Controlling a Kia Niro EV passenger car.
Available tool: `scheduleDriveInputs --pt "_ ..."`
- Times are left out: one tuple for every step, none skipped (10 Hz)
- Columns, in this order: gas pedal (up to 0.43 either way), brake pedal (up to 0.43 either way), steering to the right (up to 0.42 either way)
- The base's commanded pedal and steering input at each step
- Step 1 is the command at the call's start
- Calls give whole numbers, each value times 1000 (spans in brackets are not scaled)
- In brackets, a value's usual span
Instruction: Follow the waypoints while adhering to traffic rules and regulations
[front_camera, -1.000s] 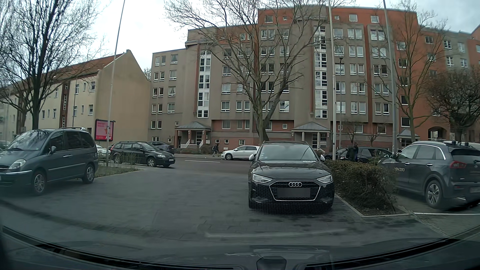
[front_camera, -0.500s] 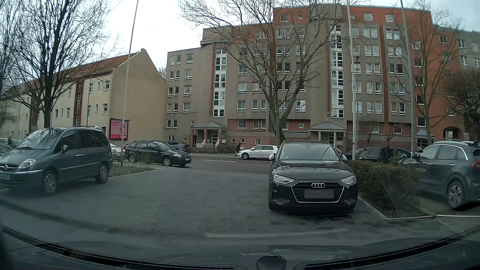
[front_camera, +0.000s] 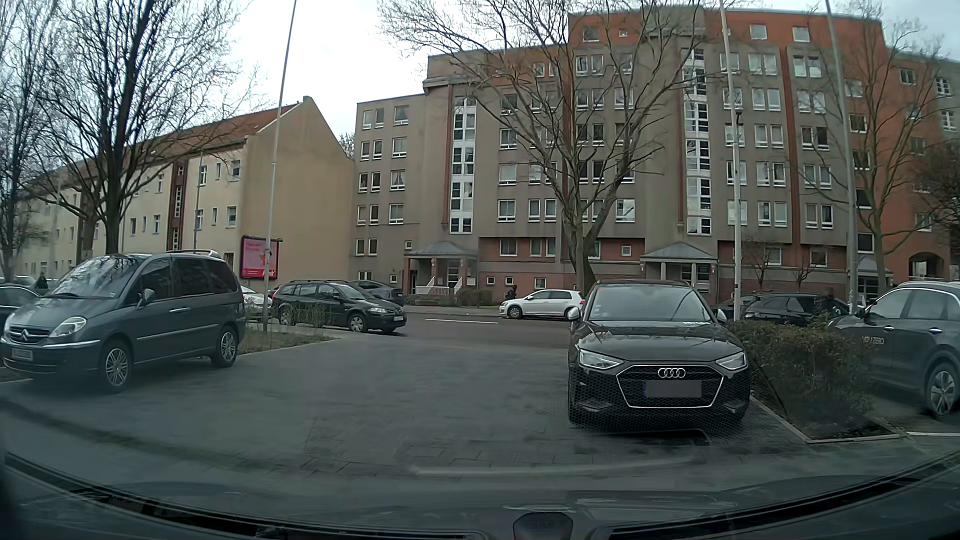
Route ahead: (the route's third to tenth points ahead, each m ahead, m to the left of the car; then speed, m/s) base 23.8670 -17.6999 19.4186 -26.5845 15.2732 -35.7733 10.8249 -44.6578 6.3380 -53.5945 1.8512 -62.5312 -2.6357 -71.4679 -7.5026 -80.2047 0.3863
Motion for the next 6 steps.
scheduleDriveInputs --pt "0 37 -734" --pt "0 37 -731" --pt "0 37 -730" --pt "0 37 -727" --pt "0 43 -723" --pt "0 43 -721"
